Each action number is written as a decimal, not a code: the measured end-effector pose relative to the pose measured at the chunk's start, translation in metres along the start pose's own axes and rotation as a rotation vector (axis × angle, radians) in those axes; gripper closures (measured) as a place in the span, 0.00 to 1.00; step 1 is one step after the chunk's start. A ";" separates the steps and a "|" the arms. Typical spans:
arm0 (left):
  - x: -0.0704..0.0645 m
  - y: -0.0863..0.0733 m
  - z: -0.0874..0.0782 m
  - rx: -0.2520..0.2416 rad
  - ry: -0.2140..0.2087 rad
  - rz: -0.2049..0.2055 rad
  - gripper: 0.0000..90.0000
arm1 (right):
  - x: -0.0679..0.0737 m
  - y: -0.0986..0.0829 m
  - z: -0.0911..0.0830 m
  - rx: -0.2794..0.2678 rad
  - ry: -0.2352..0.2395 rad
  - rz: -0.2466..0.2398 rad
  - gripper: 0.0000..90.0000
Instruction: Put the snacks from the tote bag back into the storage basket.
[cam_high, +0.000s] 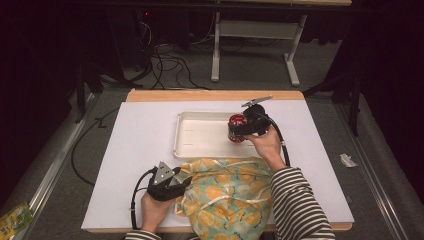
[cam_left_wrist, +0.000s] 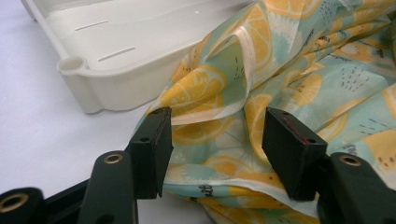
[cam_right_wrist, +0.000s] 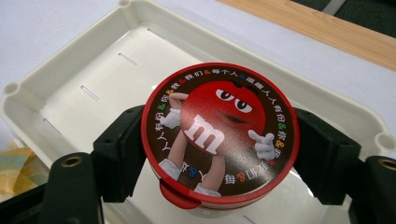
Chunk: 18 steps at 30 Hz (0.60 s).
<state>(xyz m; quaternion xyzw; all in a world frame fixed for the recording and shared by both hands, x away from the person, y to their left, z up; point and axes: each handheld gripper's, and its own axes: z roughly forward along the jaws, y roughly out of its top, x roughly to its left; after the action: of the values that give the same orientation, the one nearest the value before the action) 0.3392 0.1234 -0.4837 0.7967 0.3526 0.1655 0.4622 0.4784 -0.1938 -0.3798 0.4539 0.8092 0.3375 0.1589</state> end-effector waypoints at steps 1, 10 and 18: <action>0.000 0.000 0.000 0.000 -0.001 0.000 0.48 | 0.000 0.000 0.001 -0.001 -0.001 0.002 0.29; 0.000 0.000 0.000 0.000 0.001 0.001 0.48 | 0.000 -0.001 0.013 0.019 -0.004 0.013 0.29; 0.000 0.000 0.000 0.001 0.003 0.003 0.48 | 0.002 -0.005 0.025 0.054 -0.014 0.003 0.29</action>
<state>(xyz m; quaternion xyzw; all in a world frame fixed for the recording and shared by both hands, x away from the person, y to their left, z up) 0.3389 0.1234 -0.4836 0.7972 0.3520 0.1673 0.4610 0.4885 -0.1834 -0.4012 0.4615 0.8163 0.3126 0.1519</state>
